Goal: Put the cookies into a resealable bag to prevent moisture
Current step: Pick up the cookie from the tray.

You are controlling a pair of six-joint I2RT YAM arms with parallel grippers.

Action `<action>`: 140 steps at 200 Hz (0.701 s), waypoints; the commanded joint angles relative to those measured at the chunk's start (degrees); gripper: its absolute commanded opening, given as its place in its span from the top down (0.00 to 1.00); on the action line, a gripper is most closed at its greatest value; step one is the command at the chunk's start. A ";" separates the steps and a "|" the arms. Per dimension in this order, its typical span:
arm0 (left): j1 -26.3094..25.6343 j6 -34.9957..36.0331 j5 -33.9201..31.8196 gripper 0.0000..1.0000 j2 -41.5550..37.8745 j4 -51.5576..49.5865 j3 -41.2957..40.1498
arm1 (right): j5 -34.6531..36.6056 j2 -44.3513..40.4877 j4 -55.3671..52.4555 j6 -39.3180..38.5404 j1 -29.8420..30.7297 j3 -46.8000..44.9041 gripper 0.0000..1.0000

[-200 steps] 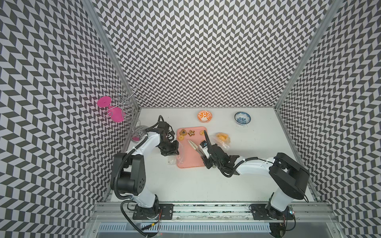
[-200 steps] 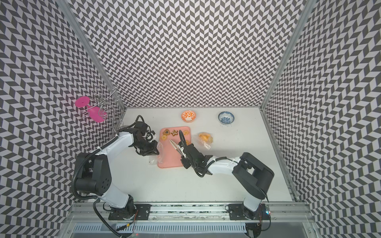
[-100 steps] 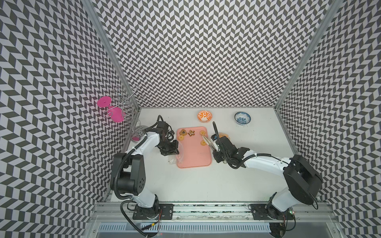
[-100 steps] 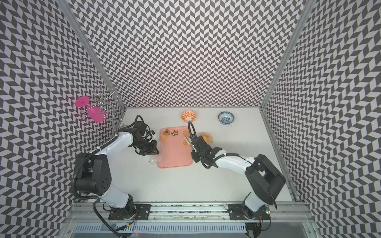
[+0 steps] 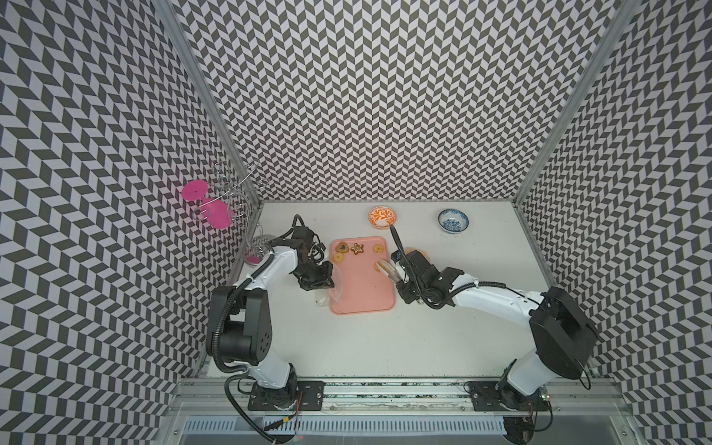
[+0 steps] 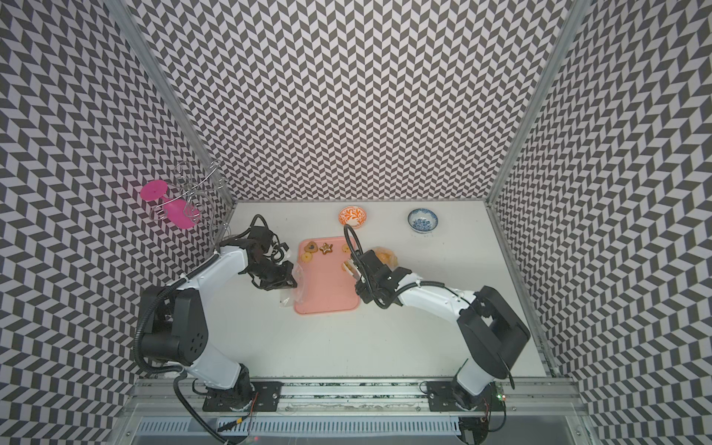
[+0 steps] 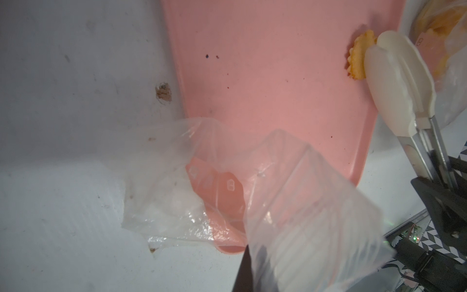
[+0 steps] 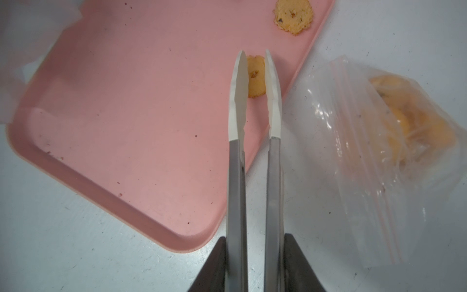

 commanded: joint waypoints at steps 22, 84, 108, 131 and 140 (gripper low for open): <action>0.38 1.01 0.73 1.00 -0.27 0.76 1.82 | -0.28 -1.28 -1.10 -0.10 0.10 1.49 0.62; 0.38 1.36 0.90 1.00 0.08 0.88 2.21 | -0.69 1.10 -3.47 -0.41 0.10 3.96 0.58; 0.40 1.25 0.99 1.00 -0.10 0.96 2.21 | -0.76 2.19 -3.07 -0.74 0.10 4.72 0.58; 0.40 1.32 1.08 1.00 -0.12 0.96 2.27 | -0.20 3.98 -4.45 -1.48 0.12 6.71 0.57; 0.42 1.29 1.09 1.00 -0.11 0.90 2.24 | -0.02 4.55 -4.92 -1.77 0.18 7.37 0.57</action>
